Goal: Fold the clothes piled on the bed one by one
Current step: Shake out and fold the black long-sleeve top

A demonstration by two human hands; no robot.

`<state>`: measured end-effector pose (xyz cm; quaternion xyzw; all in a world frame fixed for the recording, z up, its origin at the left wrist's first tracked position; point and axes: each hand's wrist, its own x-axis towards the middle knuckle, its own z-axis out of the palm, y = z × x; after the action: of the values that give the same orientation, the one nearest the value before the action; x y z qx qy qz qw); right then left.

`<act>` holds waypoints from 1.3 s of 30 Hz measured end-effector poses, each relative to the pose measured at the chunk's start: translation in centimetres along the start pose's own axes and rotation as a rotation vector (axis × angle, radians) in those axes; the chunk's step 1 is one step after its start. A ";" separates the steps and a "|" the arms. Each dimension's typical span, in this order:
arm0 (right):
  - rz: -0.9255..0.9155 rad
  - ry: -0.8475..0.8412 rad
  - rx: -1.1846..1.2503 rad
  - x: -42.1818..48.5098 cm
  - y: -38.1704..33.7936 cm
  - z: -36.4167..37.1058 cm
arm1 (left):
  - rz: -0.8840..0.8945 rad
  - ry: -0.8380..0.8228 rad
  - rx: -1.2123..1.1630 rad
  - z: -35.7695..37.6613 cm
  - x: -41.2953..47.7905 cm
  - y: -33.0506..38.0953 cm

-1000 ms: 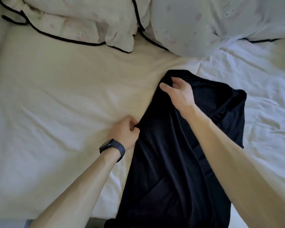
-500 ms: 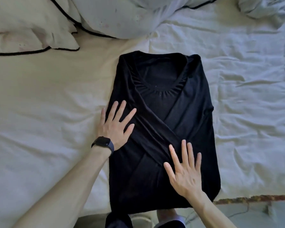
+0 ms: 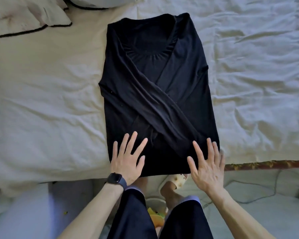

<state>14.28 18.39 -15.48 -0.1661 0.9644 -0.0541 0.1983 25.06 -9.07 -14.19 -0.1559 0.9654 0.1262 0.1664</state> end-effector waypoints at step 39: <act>0.697 -0.279 1.168 -1.8 5.6 -5.0 | -1.036 -0.088 -1.368 -1.5 -9.0 -2.3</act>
<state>12.14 24.45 -11.23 0.2819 0.7398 -0.4757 0.3834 33.49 -9.29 -10.00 -0.6379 0.4768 0.5947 0.1098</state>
